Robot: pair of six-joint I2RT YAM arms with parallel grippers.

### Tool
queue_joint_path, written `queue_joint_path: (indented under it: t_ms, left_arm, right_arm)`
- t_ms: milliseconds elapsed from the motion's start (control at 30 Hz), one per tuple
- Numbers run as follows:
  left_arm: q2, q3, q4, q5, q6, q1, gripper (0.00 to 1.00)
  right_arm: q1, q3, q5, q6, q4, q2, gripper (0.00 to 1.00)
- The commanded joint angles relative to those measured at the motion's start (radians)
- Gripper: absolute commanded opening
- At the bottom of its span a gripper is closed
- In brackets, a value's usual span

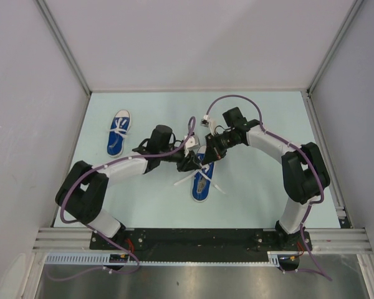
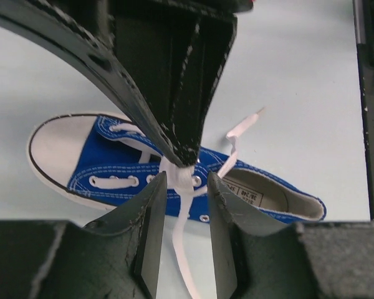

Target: Tie the shoes

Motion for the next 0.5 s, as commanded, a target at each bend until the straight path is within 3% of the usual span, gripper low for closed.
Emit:
queue_joint_path:
  t_ms: [0,67,367,467]
  left_arm:
    - [0.024,0.059,0.086,0.052,-0.016,-0.009,0.34]
    - [0.030,0.061,0.083,0.052,-0.014,-0.018,0.30]
    - [0.047,0.058,0.049,0.036,0.020,-0.024,0.27]
    - [0.041,0.051,0.062,0.042,0.012,-0.024,0.11]
  right_arm:
    - [-0.001,0.034,-0.027,-0.027,-0.004,-0.028,0.00]
    - [-0.003,0.034,-0.028,-0.027,-0.003,-0.026,0.00]
    - [-0.012,0.034,-0.030,-0.033,-0.007,-0.028,0.00]
    - [-0.012,0.034,-0.033,-0.035,-0.007,-0.029,0.00]
